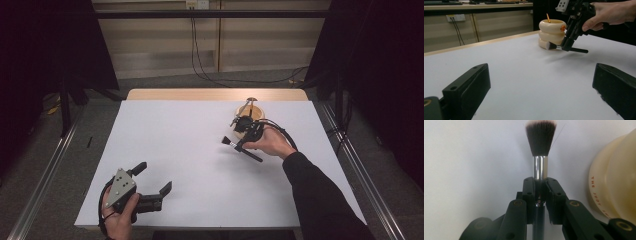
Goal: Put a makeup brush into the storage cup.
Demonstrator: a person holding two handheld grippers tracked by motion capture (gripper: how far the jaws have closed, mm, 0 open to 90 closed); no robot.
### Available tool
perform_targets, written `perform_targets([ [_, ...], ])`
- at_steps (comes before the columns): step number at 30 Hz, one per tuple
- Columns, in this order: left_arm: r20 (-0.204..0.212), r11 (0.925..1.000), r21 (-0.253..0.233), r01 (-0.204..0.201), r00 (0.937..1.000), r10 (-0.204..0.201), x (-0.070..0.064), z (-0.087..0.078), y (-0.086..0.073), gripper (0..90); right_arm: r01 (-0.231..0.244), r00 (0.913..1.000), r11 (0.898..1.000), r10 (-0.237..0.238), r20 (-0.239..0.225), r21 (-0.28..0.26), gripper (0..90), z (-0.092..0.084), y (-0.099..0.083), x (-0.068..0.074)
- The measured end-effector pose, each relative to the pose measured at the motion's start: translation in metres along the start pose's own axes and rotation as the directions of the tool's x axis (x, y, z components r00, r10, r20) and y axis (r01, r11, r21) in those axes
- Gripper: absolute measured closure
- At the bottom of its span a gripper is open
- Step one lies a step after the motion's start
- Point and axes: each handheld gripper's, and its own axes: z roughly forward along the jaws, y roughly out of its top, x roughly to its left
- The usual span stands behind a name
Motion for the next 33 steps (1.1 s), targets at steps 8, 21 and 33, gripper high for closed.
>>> perform_targets([
  [8, -0.004, 1.0000, 0.003, -0.003, 1.0000, 0.003, 0.000, 0.000, 0.000, 1.4, -0.028, 0.9995, 0.998, 0.029, 0.012, -0.052, 78.5, -0.006, -0.014, 0.004],
  [21, -0.002, 1.0000, 0.003, -0.002, 1.0000, 0.002, 0.001, 0.000, 0.000, 1.4, -0.080, 0.9967, 0.976, 0.081, -0.003, -0.202, 78.6, -0.018, -0.029, 0.005],
  [33, -0.005, 1.0000, 0.009, 0.001, 1.0000, -0.001, 0.000, 0.001, 0.000, 1.6, -0.080, 0.9963, 0.950, 0.085, 0.004, -0.303, 78.5, -0.027, -0.045, 0.007],
])
